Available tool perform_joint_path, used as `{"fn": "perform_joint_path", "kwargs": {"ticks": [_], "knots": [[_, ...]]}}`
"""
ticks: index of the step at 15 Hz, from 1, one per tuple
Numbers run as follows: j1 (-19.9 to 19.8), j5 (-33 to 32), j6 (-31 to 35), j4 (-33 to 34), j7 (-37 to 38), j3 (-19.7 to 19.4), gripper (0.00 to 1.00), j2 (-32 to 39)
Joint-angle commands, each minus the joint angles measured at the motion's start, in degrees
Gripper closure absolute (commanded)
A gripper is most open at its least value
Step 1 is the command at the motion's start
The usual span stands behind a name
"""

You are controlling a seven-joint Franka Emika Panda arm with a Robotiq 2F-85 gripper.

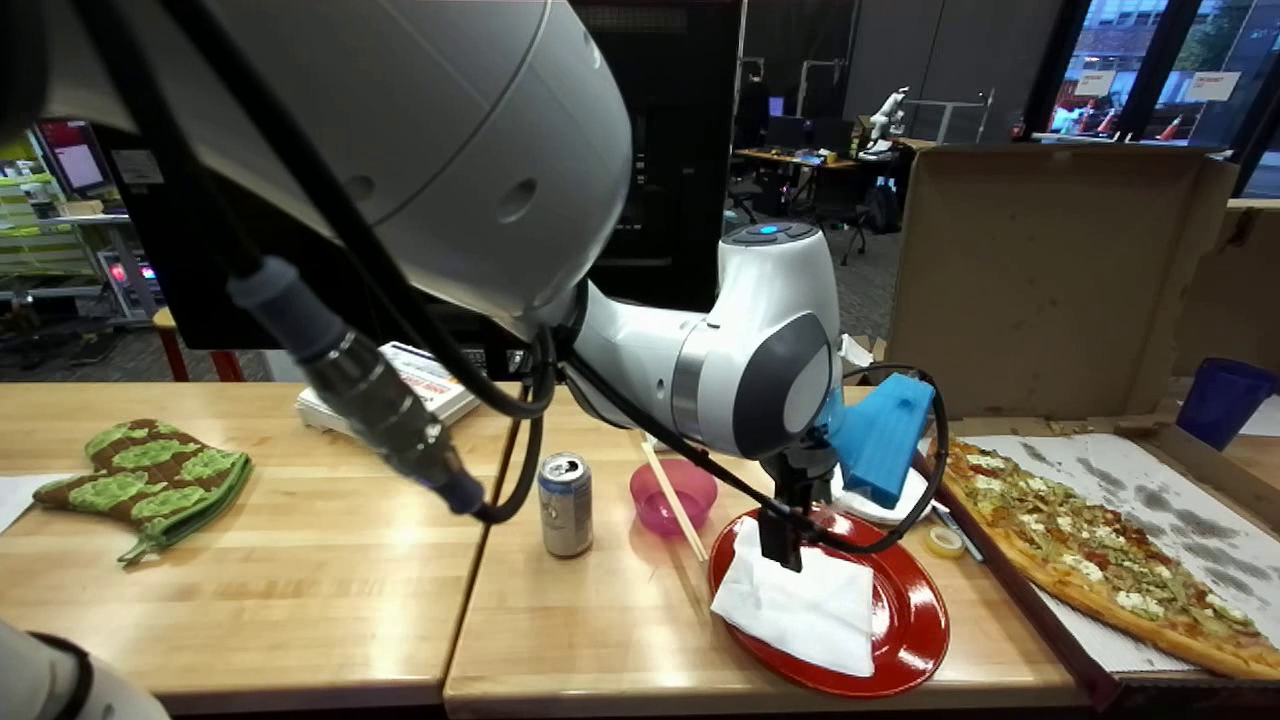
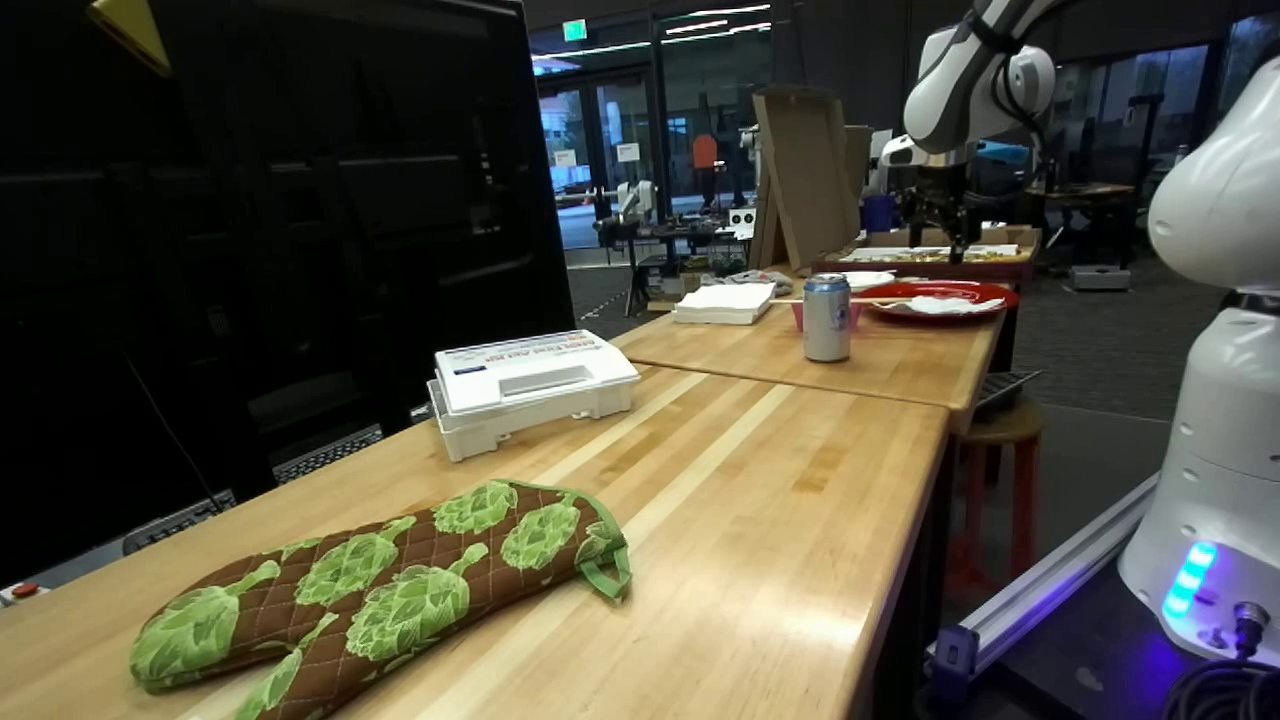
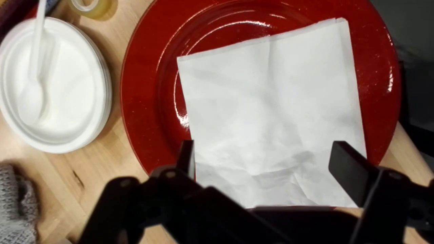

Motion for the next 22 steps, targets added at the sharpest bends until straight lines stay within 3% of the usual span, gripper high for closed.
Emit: {"fn": "perform_joint_path", "kwargs": {"ticks": [1,14,22], "knots": [[0.0,-2.2,-2.1,-1.2,-2.5,0.4,0.0,-2.9],[0.5,-3.2,-2.0,-3.4,-10.0,1.0,0.0,-4.8],[0.3,-3.5,-1.2,-2.2,-9.5,1.1,0.0,-2.5]]}}
